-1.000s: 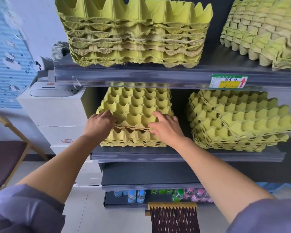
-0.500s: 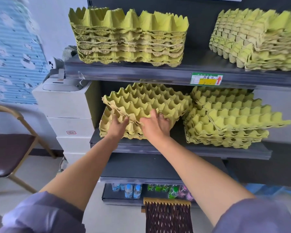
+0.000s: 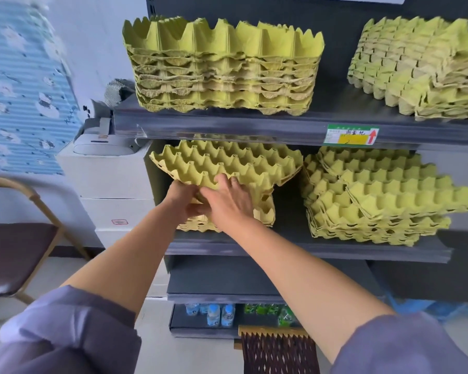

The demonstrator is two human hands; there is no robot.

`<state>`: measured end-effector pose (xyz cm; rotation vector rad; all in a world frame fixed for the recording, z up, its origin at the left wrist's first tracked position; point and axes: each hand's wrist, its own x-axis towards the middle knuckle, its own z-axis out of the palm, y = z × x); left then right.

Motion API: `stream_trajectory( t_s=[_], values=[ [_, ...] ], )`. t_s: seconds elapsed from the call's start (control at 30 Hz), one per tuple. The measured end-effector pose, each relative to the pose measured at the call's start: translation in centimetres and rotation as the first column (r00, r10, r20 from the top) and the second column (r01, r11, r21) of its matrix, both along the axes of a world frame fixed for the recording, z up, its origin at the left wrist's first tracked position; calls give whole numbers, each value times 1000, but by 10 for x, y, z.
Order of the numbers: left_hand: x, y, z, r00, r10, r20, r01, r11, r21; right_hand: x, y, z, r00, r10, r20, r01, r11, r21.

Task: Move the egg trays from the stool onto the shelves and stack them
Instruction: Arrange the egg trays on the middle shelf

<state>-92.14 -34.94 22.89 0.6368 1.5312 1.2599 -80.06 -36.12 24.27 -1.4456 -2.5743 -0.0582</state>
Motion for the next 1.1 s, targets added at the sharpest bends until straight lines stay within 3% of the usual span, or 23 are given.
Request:
stream_trajectory(
  t_s=[0.1, 0.27, 0.4, 0.5, 0.57, 0.63, 0.77, 0.87, 1.0, 1.1],
  values=[
    [-30, 12, -13, 996, -16, -92, 15, 1000, -13, 2, 15, -1, 994, 106, 13, -104, 987, -122],
    [-49, 23, -27, 988, -74, -137, 68, 997, -48, 19, 46, -14, 997, 31, 75, -16, 981, -196],
    [-55, 28, -37, 984, -98, -147, 81, 990, -116, 19, 55, -25, 984, 86, 158, -41, 963, -265],
    [-53, 27, -39, 985, -85, -147, 64, 988, -142, 19, 57, -30, 985, 103, 136, -58, 952, -302],
    [-49, 27, -38, 953, -87, -290, 40, 986, -165, 22, 57, -29, 989, 109, 102, -74, 951, -301],
    [-46, 25, -36, 833, -101, -543, -3, 982, -188, 28, 58, -26, 992, 104, 71, -80, 955, -287],
    [-27, 19, -21, 402, -185, -897, 110, 982, -154, 43, 62, -23, 998, 59, 22, -53, 974, -220],
    [-7, 16, -14, 143, -245, -959, 295, 935, -195, 60, 68, -23, 998, 21, 53, -11, 983, -183],
    [23, 13, -10, -74, -305, -949, 449, 840, -305, 89, 77, -26, 995, -24, 92, 40, 985, -169],
    [39, 11, -13, -195, -362, -912, 458, 788, -411, 106, 81, -27, 989, -2, 149, 35, 975, -219]
  ],
)
